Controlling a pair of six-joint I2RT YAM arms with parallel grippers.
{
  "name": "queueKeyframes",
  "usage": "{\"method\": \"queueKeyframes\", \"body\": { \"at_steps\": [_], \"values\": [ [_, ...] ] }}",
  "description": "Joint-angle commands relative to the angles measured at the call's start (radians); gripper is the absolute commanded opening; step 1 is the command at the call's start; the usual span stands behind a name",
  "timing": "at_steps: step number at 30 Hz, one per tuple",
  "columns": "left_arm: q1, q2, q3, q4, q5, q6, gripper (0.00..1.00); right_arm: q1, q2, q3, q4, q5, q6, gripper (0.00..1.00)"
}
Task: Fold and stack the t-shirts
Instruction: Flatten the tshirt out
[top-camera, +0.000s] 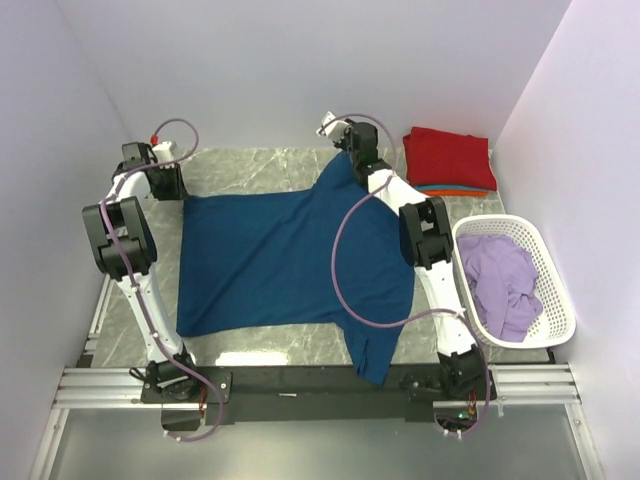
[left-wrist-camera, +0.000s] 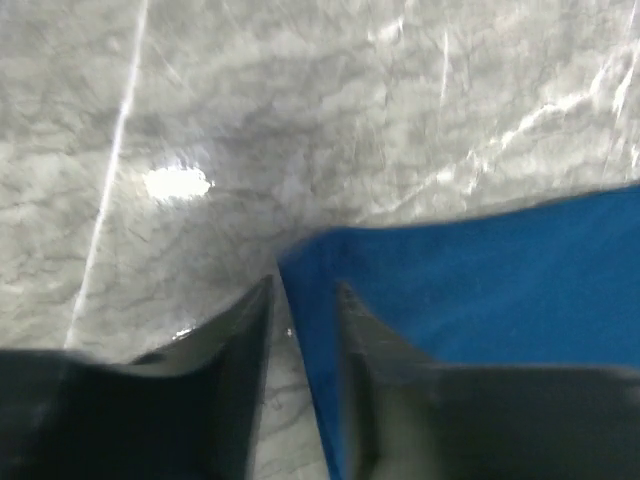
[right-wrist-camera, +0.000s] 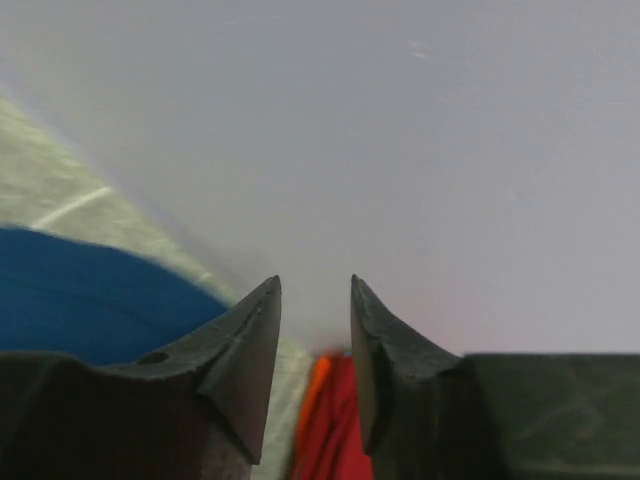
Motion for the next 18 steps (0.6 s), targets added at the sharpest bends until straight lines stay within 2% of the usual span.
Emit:
{"method": "queueKeyframes", "body": {
  "at_steps": [1,4,5,7,8,10,11,12,13,14,15,16,17,18],
  "values": [
    [0.022,-0.03,0.061,0.001,0.024,-0.058,0.48,0.0,-0.016,0.086,0.139,0.11,-0.051,0.44],
    [0.054,-0.142,0.003,-0.006,0.07,-0.07,0.6,-0.006,-0.131,0.04,0.048,0.142,-0.005,0.48],
    [0.069,-0.169,-0.017,-0.032,0.084,-0.044,0.6,-0.008,-0.224,-0.027,0.012,0.145,0.011,0.48],
    [0.1,-0.282,-0.066,-0.125,0.138,0.022,0.6,-0.012,-0.378,-0.136,-0.21,0.11,0.098,0.51],
    [0.108,-0.283,-0.084,-0.161,0.158,0.057,0.6,-0.012,-0.426,-0.161,-0.211,0.11,0.098,0.51],
    [0.125,-0.372,-0.136,-0.251,0.195,0.144,0.58,-0.014,-0.518,-0.215,-0.442,0.048,0.196,0.52],
    [0.134,-0.404,-0.166,-0.337,0.218,0.237,0.58,-0.014,-0.556,-0.242,-0.533,0.02,0.228,0.56],
    [0.137,-0.471,-0.242,-0.386,0.225,0.288,0.57,-0.014,-0.619,-0.25,-0.704,-0.002,0.303,0.6],
    [0.14,-0.507,-0.287,-0.428,0.238,0.341,0.56,-0.012,-0.647,-0.261,-0.793,-0.078,0.339,0.63],
    [0.143,-0.543,-0.38,-0.502,0.238,0.432,0.56,-0.012,-0.667,-0.27,-0.879,-0.113,0.369,0.63],
    [0.142,-0.612,-0.429,-0.526,0.227,0.467,0.56,-0.012,-0.693,-0.278,-1.026,-0.155,0.433,0.64],
    [0.143,-0.645,-0.478,-0.546,0.218,0.526,0.54,-0.014,-0.705,-0.305,-1.09,-0.234,0.467,0.64],
    [0.142,-0.706,-0.567,-0.569,0.2,0.543,0.54,-0.015,-0.727,-0.325,-1.192,-0.281,0.509,0.63],
    [0.142,-0.732,-0.61,-0.572,0.189,0.556,0.54,-0.015,-0.737,-0.354,-1.22,-0.314,0.529,0.61]
  ]
}}
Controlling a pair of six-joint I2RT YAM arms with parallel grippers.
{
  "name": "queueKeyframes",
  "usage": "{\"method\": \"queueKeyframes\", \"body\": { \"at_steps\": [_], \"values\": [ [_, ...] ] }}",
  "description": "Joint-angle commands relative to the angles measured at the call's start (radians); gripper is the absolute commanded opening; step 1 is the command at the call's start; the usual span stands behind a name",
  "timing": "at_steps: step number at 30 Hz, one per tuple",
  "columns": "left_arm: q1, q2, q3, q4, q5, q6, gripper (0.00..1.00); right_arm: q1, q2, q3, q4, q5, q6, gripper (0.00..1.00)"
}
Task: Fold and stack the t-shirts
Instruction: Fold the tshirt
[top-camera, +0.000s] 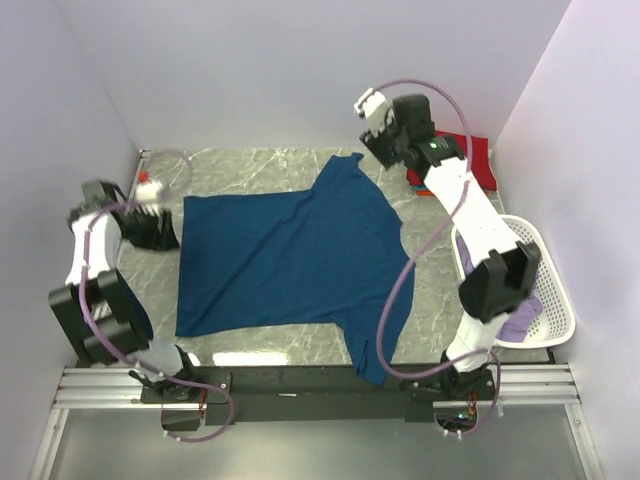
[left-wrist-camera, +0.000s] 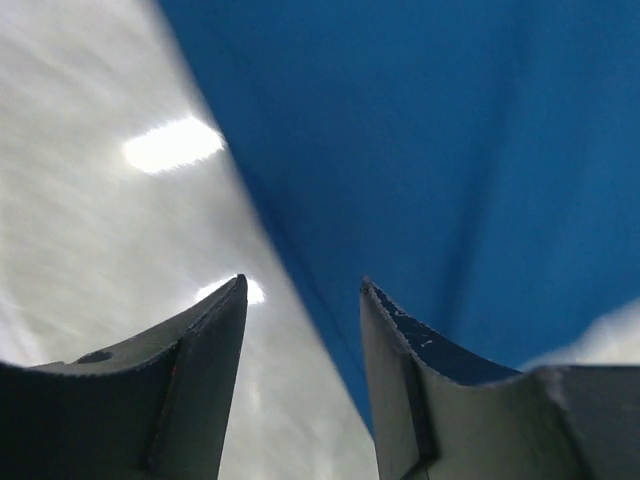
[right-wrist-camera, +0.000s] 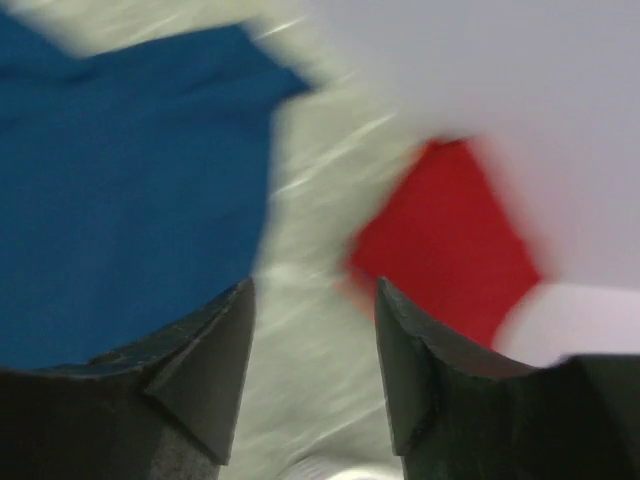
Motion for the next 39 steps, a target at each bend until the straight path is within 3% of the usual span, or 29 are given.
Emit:
{"method": "queueKeyframes", "body": {
  "at_steps": [1,5,10,13,21,30,36,39],
  "values": [
    [-0.009,-0.085,-0.17,-0.175,0.001,0.195,0.54,-0.006,-0.018,-0.159,-0.427,-0.253,0.197,0.57],
    [-0.009,-0.138,-0.317,-0.117,-0.022,0.161,0.49,-0.005,-0.079,-0.353,-0.447,-0.35,0.262,0.44],
    [-0.023,-0.08,-0.338,-0.056,-0.006,0.091,0.4,0.009,-0.106,-0.567,-0.423,-0.417,0.296,0.31],
    [-0.029,-0.003,-0.327,-0.033,-0.022,0.048,0.31,0.026,-0.089,-0.646,-0.4,-0.396,0.302,0.29],
    [-0.014,0.126,-0.348,0.058,-0.152,-0.025,0.19,0.008,0.04,-0.683,-0.401,-0.26,0.32,0.27],
    [0.023,0.203,-0.198,0.086,-0.29,-0.103,0.07,-0.061,0.146,-0.583,-0.473,-0.19,0.314,0.27],
    [0.031,0.168,-0.083,0.055,-0.275,-0.111,0.13,-0.071,0.108,-0.617,-0.464,-0.21,0.288,0.27],
    [0.034,0.165,-0.019,-0.006,-0.149,-0.089,0.18,-0.07,0.076,-0.618,-0.47,-0.256,0.273,0.27]
  ]
}}
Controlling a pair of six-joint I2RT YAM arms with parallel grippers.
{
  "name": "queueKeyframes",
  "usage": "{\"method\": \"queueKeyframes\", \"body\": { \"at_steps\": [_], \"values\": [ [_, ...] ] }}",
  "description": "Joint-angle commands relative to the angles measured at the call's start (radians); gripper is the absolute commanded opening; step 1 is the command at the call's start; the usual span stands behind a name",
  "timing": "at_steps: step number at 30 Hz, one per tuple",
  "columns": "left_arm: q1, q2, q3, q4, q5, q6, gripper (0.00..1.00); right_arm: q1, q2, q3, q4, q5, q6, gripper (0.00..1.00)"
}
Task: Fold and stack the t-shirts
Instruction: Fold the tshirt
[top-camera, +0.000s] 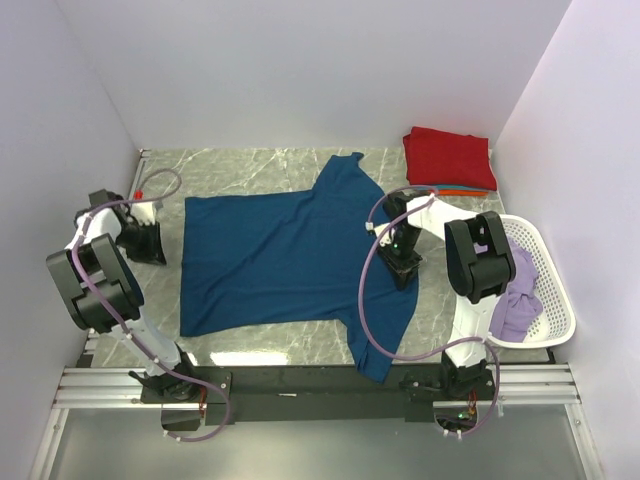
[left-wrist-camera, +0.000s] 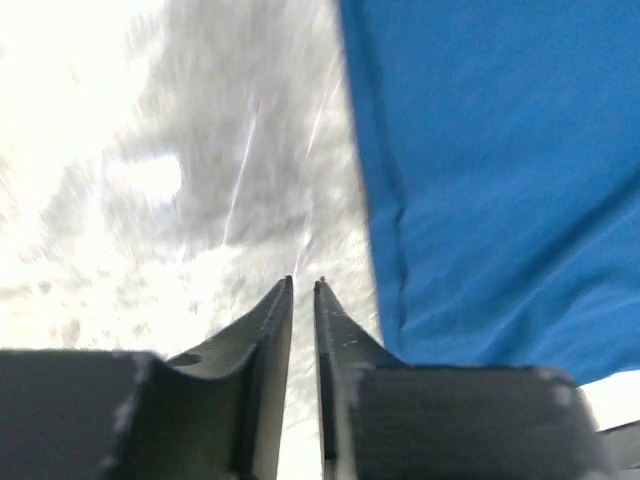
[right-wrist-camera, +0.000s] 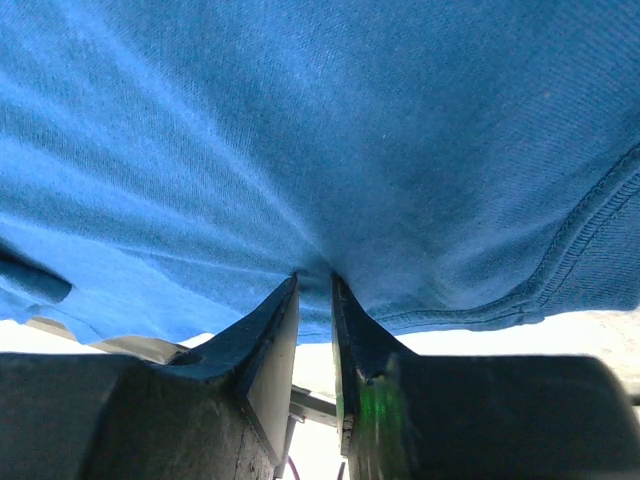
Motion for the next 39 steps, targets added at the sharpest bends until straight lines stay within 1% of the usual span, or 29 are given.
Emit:
{"method": "queueKeyframes", "body": {
  "at_steps": [1,3,5,6,11,13,15,16,17,18,19,21,22,24,25,26,27,28,29,30,31,34,39],
  "values": [
    [-0.001,-0.028,0.084,-0.04,0.139,0.012,0.22,-0.009,-0.066,-0.002,0.005,-0.017,-0.041,0.27],
    [-0.005,-0.028,0.096,-0.096,0.193,0.028,0.26,-0.007,-0.09,0.005,-0.011,-0.046,-0.046,0.29],
    [-0.022,-0.031,0.089,-0.148,0.245,0.087,0.3,-0.007,-0.13,0.019,-0.03,-0.081,-0.055,0.29],
    [-0.031,-0.034,0.076,-0.187,0.242,0.107,0.32,-0.004,-0.142,0.022,-0.048,-0.09,-0.063,0.3],
    [-0.054,-0.118,-0.06,-0.228,0.228,0.219,0.4,0.049,-0.205,-0.001,-0.122,-0.162,-0.095,0.34],
    [-0.082,-0.155,-0.103,-0.27,0.265,0.287,0.42,0.094,-0.225,-0.053,-0.099,-0.166,-0.075,0.34],
    [-0.113,-0.239,-0.129,-0.293,0.353,0.375,0.45,0.112,-0.222,-0.097,-0.055,-0.173,-0.035,0.34],
    [-0.167,-0.306,-0.152,-0.299,0.383,0.4,0.46,0.111,-0.199,-0.105,-0.047,-0.182,-0.016,0.34],
    [-0.209,-0.342,-0.163,-0.291,0.401,0.413,0.47,0.105,-0.184,-0.108,-0.039,-0.195,-0.006,0.34],
    [-0.316,-0.376,-0.178,-0.261,0.417,0.424,0.5,0.081,-0.155,-0.113,-0.038,-0.205,0.003,0.34],
    [-0.381,-0.435,-0.186,-0.236,0.414,0.415,0.52,0.062,-0.143,-0.113,-0.038,-0.216,0.015,0.34],
    [-0.525,-0.482,-0.201,-0.164,0.393,0.357,0.55,0.027,-0.106,-0.111,-0.045,-0.238,0.024,0.33],
    [-0.665,-0.511,-0.204,-0.07,0.377,0.326,0.55,-0.008,-0.098,-0.111,-0.051,-0.241,0.025,0.33],
    [-0.801,-0.52,-0.203,0.012,0.351,0.259,0.57,-0.035,-0.089,-0.12,-0.051,-0.235,0.028,0.31],
    [-0.932,-0.51,-0.201,0.066,0.316,0.231,0.57,-0.045,-0.09,-0.123,-0.048,-0.236,0.037,0.31],
    [-0.991,-0.499,-0.195,0.15,0.307,0.213,0.57,-0.065,-0.092,-0.123,-0.05,-0.244,0.038,0.31],
    [-1.049,-0.482,-0.176,0.19,0.297,0.202,0.57,-0.073,-0.09,-0.119,-0.053,-0.261,0.041,0.31],
    [-1.155,-0.444,-0.168,0.234,0.256,0.187,0.57,-0.084,-0.089,-0.114,-0.053,-0.267,0.052,0.3],
    [-1.2,-0.419,-0.156,0.303,0.253,0.18,0.57,-0.099,-0.089,-0.111,-0.053,-0.275,0.058,0.29],
    [-1.273,-0.39,-0.119,0.325,0.254,0.186,0.58,-0.105,-0.086,-0.105,-0.051,-0.291,0.064,0.29],
    [-1.304,-0.323,-0.096,0.344,0.25,0.182,0.58,-0.108,-0.08,-0.104,-0.05,-0.296,0.072,0.29],
    [-1.387,-0.191,-0.018,0.394,0.282,0.177,0.61,-0.115,-0.067,-0.102,-0.051,-0.317,0.077,0.28],
    [-1.481,-0.06,0.039,0.48,0.311,0.234,0.62,-0.134,-0.067,-0.111,-0.047,-0.35,0.08,0.27]
  ]
}}
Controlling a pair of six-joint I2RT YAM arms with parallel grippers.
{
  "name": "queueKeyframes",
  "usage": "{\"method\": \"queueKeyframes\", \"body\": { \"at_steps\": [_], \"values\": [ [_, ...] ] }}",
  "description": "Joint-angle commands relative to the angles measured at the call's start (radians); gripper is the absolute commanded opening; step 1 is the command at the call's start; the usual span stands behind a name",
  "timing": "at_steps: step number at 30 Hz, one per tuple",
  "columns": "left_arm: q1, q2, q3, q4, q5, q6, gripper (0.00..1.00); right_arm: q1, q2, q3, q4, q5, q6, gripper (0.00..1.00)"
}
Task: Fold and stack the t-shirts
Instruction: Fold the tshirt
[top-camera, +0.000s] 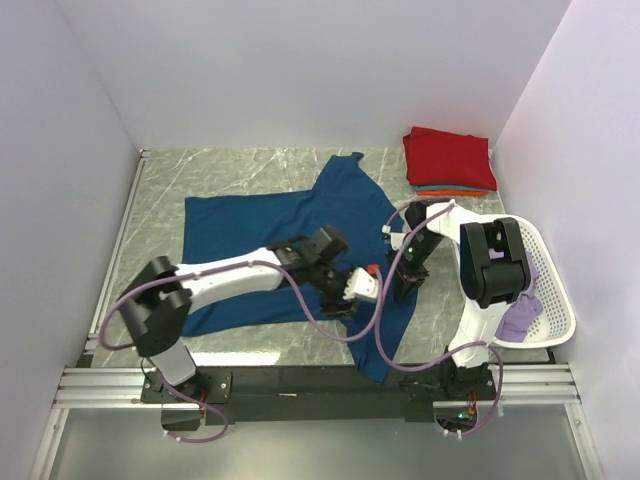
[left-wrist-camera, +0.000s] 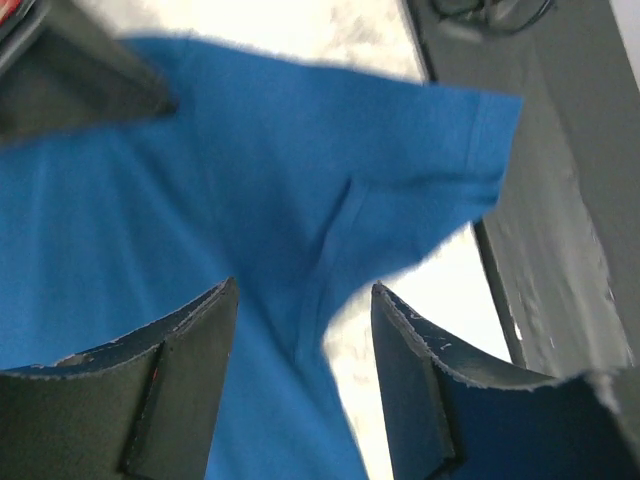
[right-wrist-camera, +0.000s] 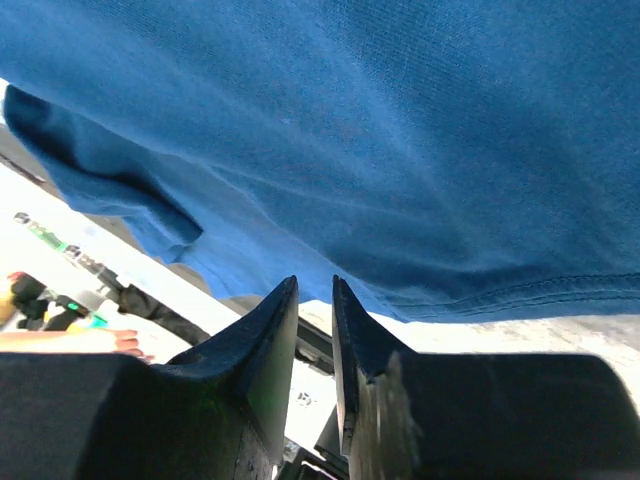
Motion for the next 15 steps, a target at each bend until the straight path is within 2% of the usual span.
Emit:
{"method": "queueKeyframes", "body": {
  "at_steps": [1,8,15],
  "values": [
    [-0.055,0.078,0.068,0.095,0.031,0.026,0.61,-0.016,0.007,0.011,-0.002,-0.045,0.012,0.27],
    [-0.113,0.181,0.083,0.149,0.051,0.045,0.62,-0.017,0.032,0.026,-0.001,-0.061,0.017,0.27],
    [-0.131,0.247,0.021,0.218,0.025,0.039,0.6,-0.017,0.03,0.032,0.008,-0.027,0.015,0.26]
  ]
}}
